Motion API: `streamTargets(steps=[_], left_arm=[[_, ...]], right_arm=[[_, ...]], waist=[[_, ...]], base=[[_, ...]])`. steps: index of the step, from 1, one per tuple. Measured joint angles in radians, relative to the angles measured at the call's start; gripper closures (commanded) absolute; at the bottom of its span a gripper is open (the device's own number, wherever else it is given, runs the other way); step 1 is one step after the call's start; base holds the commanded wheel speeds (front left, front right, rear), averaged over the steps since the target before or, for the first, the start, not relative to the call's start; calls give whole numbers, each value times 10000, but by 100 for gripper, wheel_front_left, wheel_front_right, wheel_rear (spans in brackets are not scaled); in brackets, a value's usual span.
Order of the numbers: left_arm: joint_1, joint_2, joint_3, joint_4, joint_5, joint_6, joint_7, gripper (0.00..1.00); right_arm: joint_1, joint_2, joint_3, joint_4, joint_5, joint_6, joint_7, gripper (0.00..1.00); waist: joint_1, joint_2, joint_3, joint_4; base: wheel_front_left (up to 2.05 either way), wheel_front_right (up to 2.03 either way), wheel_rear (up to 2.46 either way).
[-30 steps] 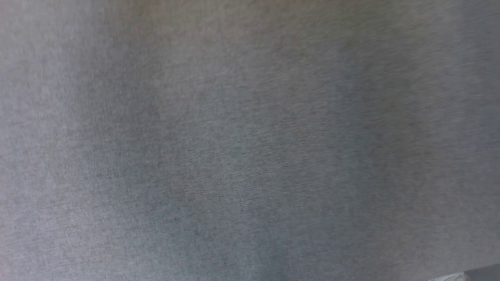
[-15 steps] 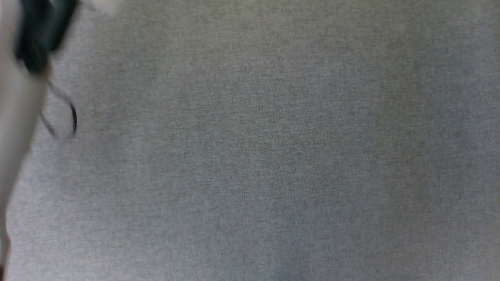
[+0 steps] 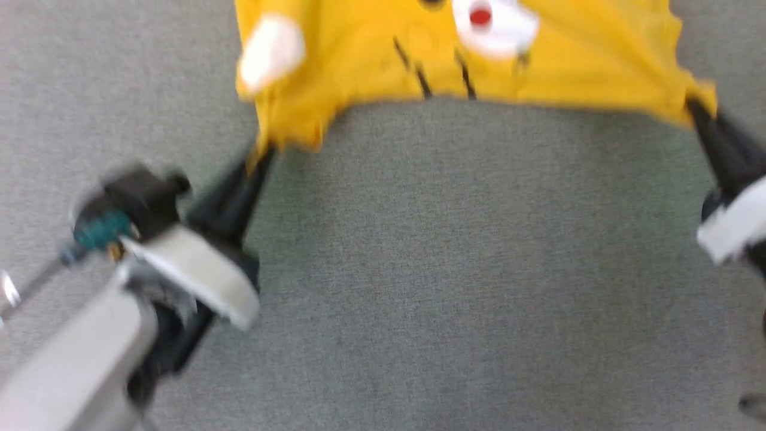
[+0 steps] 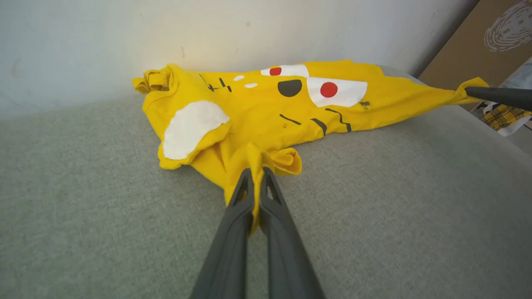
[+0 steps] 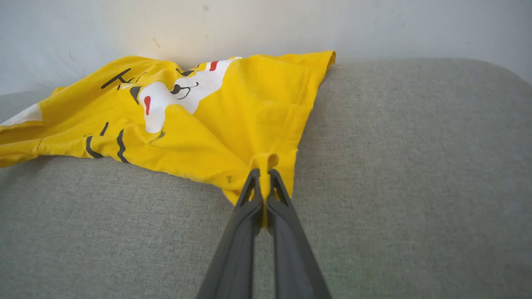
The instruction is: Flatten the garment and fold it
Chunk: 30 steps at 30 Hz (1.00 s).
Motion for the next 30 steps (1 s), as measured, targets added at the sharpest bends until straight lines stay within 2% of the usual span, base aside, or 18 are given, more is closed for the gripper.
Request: streamTargets(steps=[3, 12, 20, 30], left_arm=[[1001, 203, -198, -79, -322, 316, 201, 100], [3759, 332, -593, -357, -1960, 1133, 940, 100], [5176, 395, -882, -458, -3292, 1313, 1720, 100], [6403, 721, -1095, -721, -4299, 1553, 2301, 100]], right_arm=[[1004, 353, -349, -232, -159, 0, 211, 100], [3661, 915, -1051, -261, -316, 0, 1315, 100], [5513, 857, -1221, 71, -378, 0, 2387, 100], [6821, 483, -1009, 77, -105, 0, 3419, 100]], waist=[[0, 0, -355, 3], [1, 0, -1519, 11], [1, 0, -2371, 114], [2, 0, -3172, 257]], base=[[0, 0, 0], [0, 0, 0], [0, 0, 0], [0, 0, 0]])
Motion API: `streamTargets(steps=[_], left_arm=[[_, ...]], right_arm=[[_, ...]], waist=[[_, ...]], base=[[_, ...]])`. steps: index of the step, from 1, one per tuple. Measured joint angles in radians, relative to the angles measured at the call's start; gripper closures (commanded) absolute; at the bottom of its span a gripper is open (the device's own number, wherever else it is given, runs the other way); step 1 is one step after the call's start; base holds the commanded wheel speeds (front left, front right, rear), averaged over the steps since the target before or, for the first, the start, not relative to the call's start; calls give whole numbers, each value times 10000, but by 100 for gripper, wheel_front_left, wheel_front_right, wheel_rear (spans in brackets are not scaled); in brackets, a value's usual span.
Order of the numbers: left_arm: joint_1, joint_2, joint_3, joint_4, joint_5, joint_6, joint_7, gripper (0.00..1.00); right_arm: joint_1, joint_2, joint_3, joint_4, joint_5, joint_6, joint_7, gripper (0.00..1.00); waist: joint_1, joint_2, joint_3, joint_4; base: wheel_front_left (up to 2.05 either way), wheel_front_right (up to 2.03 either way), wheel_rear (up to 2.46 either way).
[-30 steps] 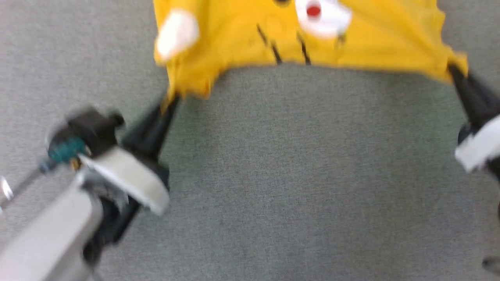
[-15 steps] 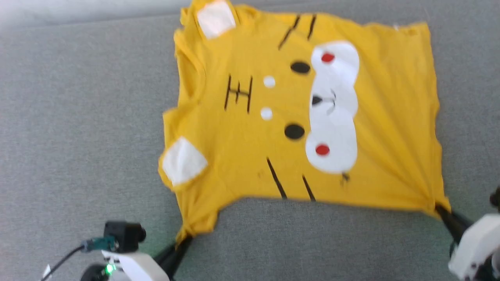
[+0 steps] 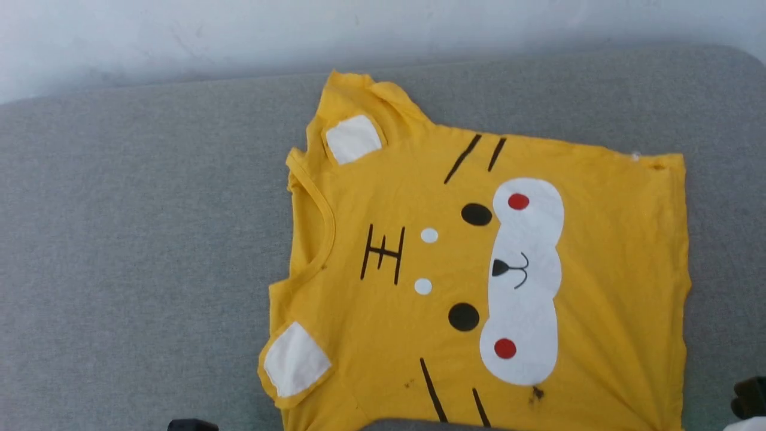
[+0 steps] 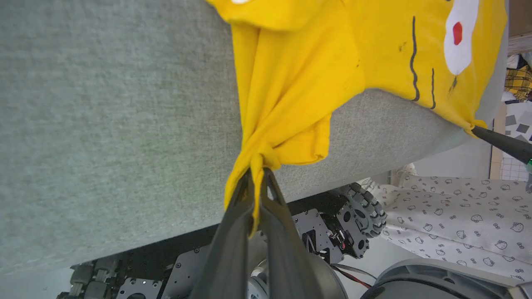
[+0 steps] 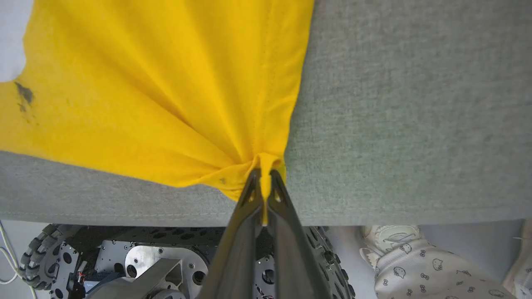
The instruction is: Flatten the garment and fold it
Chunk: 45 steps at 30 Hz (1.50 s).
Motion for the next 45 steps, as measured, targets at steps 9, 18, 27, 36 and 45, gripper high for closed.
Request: streamTargets(steps=[9, 18, 27, 36, 45], left_arm=[[290, 738, 472, -639, 6, 100, -230, 100], [-1610, 1080, 869, -1057, 1745, -100, -702, 100], [-4113, 669, 1120, -721, 2842, -550, -646, 100], [-5911, -508, 1360, 853, 3881, -443, -1607, 100], [-6739, -1450, 708, 3254, 4529, -727, -1960, 100]], right_arm=[[267, -163, -249, -481, 255, 0, 194, 100], [-782, -211, -529, -1032, -4, 0, -606, 100], [-2701, -439, -564, -1014, -368, 0, -1310, 100], [-4599, -477, -6, -117, -780, 0, -1977, 100], [-5174, -485, 548, 1267, -857, 0, -2328, 100]], waist=[[1, 0, -469, 21], [1, 0, -384, -251], [3, 0, 442, -472], [5, 0, 1621, -619], [4, 0, 2445, -660]], base=[[0, 0, 0], [0, 0, 0], [0, 0, 0], [0, 0, 0], [0, 0, 0]])
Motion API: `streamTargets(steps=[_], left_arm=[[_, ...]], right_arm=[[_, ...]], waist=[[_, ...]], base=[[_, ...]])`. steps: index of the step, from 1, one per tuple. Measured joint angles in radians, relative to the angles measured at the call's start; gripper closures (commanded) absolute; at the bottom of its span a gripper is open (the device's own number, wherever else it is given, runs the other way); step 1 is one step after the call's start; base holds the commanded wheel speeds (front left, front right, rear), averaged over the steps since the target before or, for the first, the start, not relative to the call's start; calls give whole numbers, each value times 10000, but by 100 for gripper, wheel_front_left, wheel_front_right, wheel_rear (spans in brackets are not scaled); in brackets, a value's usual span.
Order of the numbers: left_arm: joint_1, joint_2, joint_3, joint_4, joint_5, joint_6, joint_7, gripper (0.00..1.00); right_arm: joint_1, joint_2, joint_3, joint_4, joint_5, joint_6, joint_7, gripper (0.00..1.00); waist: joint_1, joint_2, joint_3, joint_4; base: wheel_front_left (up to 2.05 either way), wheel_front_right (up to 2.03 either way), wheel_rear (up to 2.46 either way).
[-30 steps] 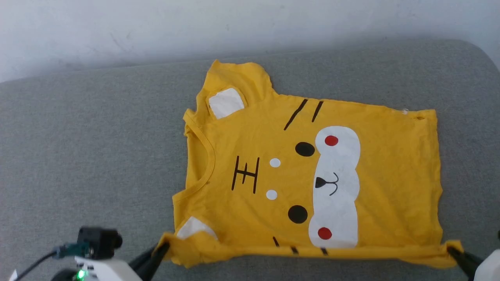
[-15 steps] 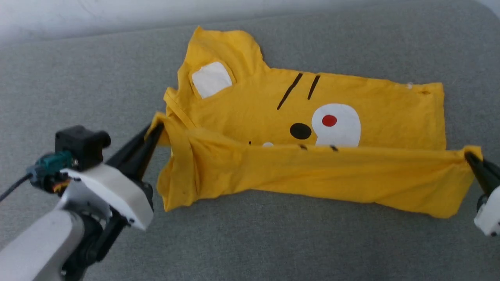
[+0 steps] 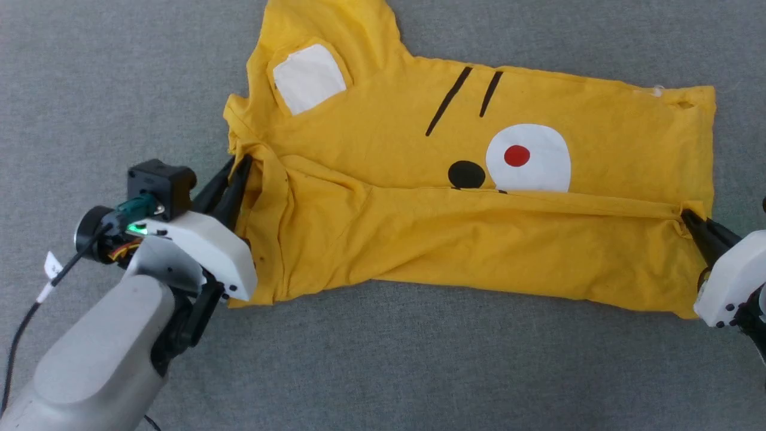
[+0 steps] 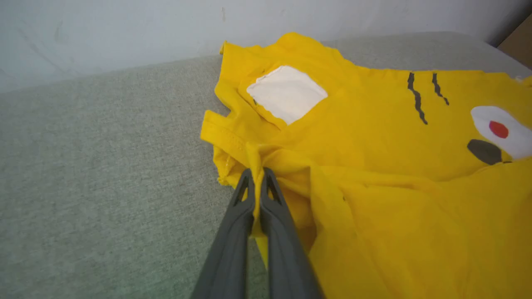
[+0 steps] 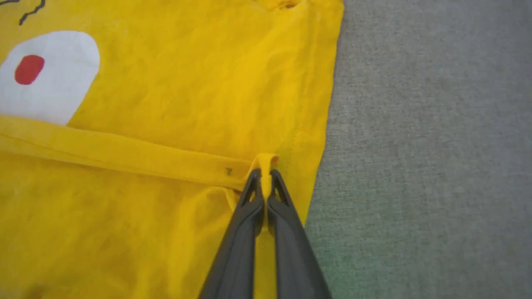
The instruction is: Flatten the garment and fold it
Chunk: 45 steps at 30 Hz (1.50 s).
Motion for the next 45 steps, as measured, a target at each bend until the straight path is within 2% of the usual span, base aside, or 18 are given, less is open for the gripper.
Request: streamTargets(steps=[6, 7, 8, 9, 10, 12, 14, 16, 20, 24, 28, 34, 38, 41, 45], left_arm=[[-286, -389, -360, 1181, 46, -117, 322, 100], [-342, -449, -359, 1302, 44, -115, 330, 97], [-375, -525, -357, 1427, 42, -107, 332, 89], [-403, -596, -378, 1530, 42, -105, 332, 81], [-454, -658, -389, 1620, 42, -105, 330, 72], [-538, -777, -374, 1783, 25, -105, 311, 58], [-545, -869, -345, 1871, -27, -105, 203, 51], [-535, -965, -313, 1923, -144, -105, 50, 1], [-372, -980, -82, 1841, -305, -65, -353, 0], [251, -951, 234, 1352, -518, 153, -943, 0], [1168, -788, 644, 522, -575, 685, -1774, 0], [3050, -602, 1310, -1062, -322, 1432, -2514, 0], [4413, -746, 1630, -1795, 63, 1791, -2592, 0], [5246, -1108, 1893, -2075, 274, 1956, -2596, 0], [5988, -1544, 2034, -2098, 575, 1956, -2600, 0]], right_arm=[[-106, -21, 119, 332, 82, 0, -205, 98], [-107, -27, 121, 355, 105, 0, -236, 89], [-107, -31, 123, 380, 109, 0, -253, 80], [-108, -31, 117, 391, 123, 0, -282, 50], [-108, -21, 90, 416, 140, 0, -351, 0], [-109, -12, 65, 495, 163, 0, -408, 0], [-110, -8, 63, 512, 167, 0, -441, 0], [-107, 15, 61, 502, 192, 0, -464, 0], [-27, 171, -188, 203, 265, 0, -518, 0], [403, 443, -596, -324, 257, 0, -531, 0], [1004, 861, -1129, -995, -107, 0, -721, 0], [2117, 1965, -2008, -2086, -1137, 0, -1327, 0], [2934, 2826, -2485, -2604, -1643, 0, -1774, 0], [3448, 3093, -2694, -2708, -1845, 0, -2038, 0], [3856, 3152, -2788, -2654, -1906, 0, -2245, 0]], waist=[[-4, 0, 88, 41], [-4, 0, 86, 48], [-4, 0, 81, 55], [-4, 0, 75, 62], [-4, 0, 70, 68], [-3, 1, 48, 83], [-3, 2, -8, 97], [-3, 2, -105, 113], [-2, 1, -404, 148], [-3, 2, -831, 187], [-3, 2, -1314, 225], [-5, 2, -1996, 278], [-6, 2, -2355, 325], [-5, 2, -2571, 368], [-5, 2, -2805, 418]], base=[[0, 0, 0], [0, 0, 0], [0, 0, 0], [0, 0, 0], [0, 0, 0], [0, 0, 0], [0, 0, 0], [0, 0, 0], [0, 0, 0], [0, 0, 0], [0, 0, 0], [0, 0, 0], [0, 0, 0], [0, 0, 0], [0, 0, 0]])
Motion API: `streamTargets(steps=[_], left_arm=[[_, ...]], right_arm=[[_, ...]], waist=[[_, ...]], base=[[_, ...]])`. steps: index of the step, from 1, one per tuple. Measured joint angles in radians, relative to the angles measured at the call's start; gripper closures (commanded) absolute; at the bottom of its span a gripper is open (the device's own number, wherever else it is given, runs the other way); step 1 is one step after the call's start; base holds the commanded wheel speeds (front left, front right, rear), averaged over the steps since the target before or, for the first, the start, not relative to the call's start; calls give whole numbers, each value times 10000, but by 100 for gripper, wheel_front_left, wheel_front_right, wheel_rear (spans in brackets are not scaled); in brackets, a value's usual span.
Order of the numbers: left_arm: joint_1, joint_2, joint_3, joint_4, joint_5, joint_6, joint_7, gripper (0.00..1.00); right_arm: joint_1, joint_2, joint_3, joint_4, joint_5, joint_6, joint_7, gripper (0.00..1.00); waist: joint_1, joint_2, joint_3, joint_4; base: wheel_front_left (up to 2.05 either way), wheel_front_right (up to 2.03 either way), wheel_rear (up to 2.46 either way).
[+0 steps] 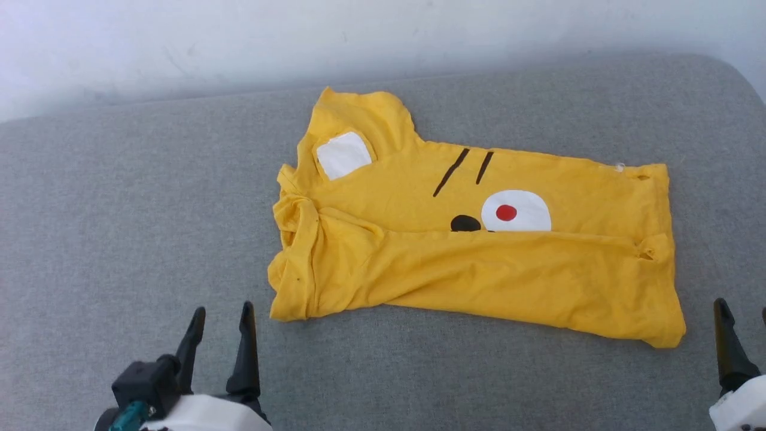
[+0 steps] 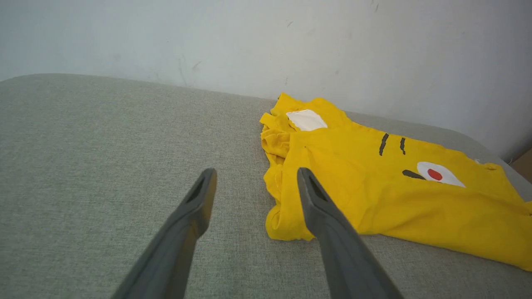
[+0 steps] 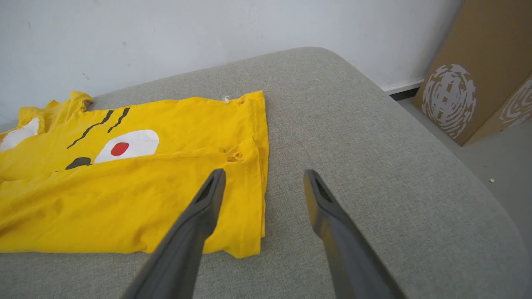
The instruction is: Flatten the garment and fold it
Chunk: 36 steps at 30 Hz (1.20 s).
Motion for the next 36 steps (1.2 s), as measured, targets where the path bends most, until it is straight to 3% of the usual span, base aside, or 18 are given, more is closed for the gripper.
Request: streamTargets(steps=[7, 12, 19, 22, 27, 28, 29, 30, 36], left_arm=[[-166, 113, -209, 408, 347, -125, 397, 0], [-1455, 435, -853, 844, 581, -558, 2013, 0], [-2937, 247, -1611, 1797, 385, -1043, 4454, 0], [-3312, 109, -1613, 2293, 96, -974, 5114, 0], [-3605, 56, -1643, 2941, -111, -460, 6245, 0], [-3685, 21, -1624, 2951, -221, -433, 6460, 3], [-3742, -6, -1601, 2940, -351, -431, 6648, 57], [-3813, -15, -1593, 2909, -470, -443, 6798, 100], [-3843, -125, -1452, 2646, -918, -616, 6976, 100]], right_arm=[[21, 12, 29, 121, 31, 0, -192, 0], [6, 13, 104, 176, -35, 0, -199, 0], [-65, 23, 362, 382, -21, 0, -188, 0], [-89, 21, 393, 453, -21, 0, -194, 0], [-229, 25, 468, 635, -25, 0, -217, 0], [-240, 23, 477, 646, -35, 0, -217, 0], [-244, 23, 497, 650, -40, 0, -211, 0], [-256, 23, 533, 644, -58, 0, -196, 0], [-605, 4, 663, 374, -506, 0, 165, 0]], waist=[[1, 0, -227, 36], [2, 0, -166, 76], [3, 0, 169, -14], [3, 0, 345, -101], [2, 0, 542, -311], [2, 0, 574, -345], [2, 0, 609, -373], [2, 0, 642, -394], [2, 0, 826, -448]], base=[[0, 0, 0], [0, 0, 0], [0, 0, 0], [0, 0, 0], [0, 0, 0], [0, 0, 0], [0, 0, 0], [0, 0, 0], [0, 0, 0]])
